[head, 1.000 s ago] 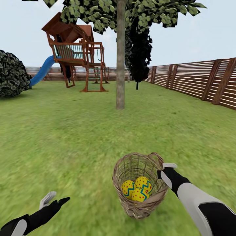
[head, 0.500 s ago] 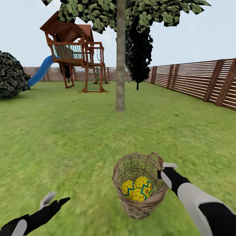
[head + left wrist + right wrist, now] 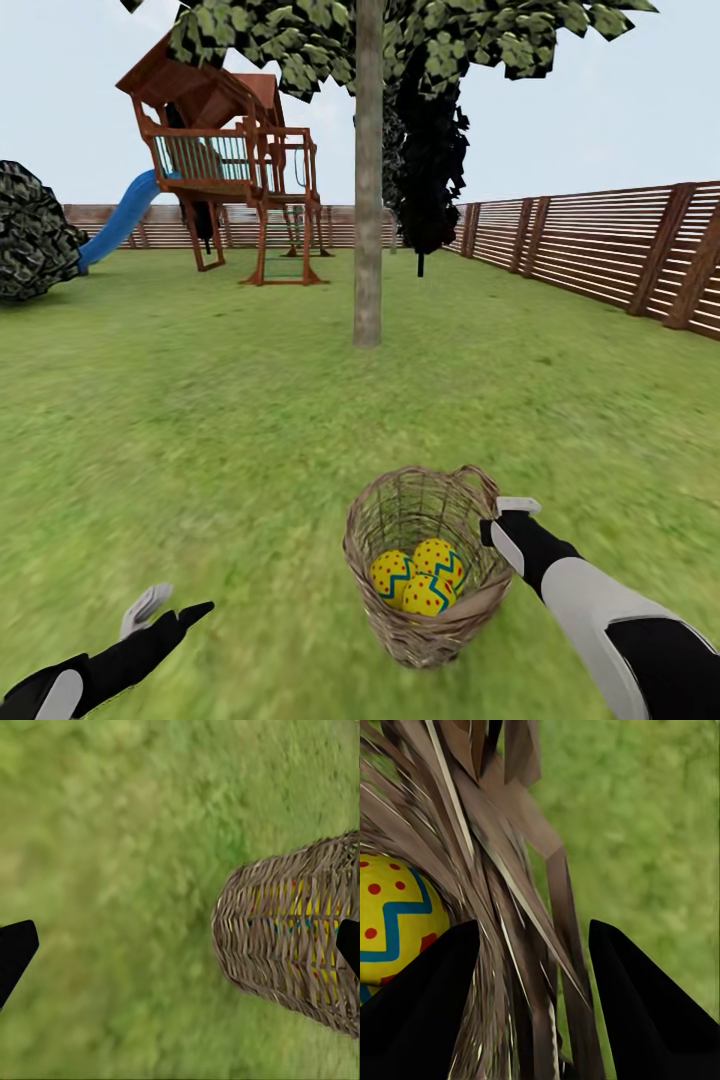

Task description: Take the three Easter eggs out of the wicker basket on the lawn in the garden, then place them on the lawn next to a single tree (choose any tree) so that all three eggs are next to the same tree and none are left in the basket.

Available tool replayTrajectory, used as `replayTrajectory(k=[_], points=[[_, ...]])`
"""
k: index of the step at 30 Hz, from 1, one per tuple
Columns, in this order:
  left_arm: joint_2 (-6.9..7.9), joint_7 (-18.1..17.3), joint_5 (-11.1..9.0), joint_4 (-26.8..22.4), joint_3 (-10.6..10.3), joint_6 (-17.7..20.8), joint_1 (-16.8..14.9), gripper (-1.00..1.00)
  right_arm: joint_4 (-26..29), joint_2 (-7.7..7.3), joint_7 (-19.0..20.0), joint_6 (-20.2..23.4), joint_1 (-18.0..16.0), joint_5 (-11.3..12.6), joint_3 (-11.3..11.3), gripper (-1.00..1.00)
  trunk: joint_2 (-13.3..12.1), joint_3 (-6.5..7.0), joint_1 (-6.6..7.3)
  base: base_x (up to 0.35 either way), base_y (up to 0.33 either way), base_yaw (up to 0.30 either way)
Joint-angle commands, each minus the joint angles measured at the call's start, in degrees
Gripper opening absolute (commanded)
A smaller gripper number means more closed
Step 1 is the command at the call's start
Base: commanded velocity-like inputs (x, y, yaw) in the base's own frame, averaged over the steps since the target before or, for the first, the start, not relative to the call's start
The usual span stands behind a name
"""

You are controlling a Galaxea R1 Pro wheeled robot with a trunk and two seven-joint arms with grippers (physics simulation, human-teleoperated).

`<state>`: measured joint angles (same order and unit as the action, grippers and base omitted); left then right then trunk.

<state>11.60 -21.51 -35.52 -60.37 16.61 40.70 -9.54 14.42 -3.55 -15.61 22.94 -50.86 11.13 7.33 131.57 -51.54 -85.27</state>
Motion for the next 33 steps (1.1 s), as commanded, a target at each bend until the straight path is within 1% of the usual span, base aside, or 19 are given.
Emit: replayTrajectory(k=[1, 33], points=[[-0.01, -0.1, -0.2, 0.0, 0.1, 0.4, 0.0, 1.00, 0.2, -0.02, -0.3, 0.3, 0.0, 0.6, 0.2, -1.00, 0.0, -0.05, -0.02, 0.334, 0.000, 0.000], [-0.09, -0.2, -0.1, -0.2, 0.1, 0.3, 0.0, 1.00, 0.2, 0.03, -0.3, 0.4, 0.0, 0.6, 0.2, -1.00, 0.0, -0.05, -0.02, 0.334, 0.000, 0.000]])
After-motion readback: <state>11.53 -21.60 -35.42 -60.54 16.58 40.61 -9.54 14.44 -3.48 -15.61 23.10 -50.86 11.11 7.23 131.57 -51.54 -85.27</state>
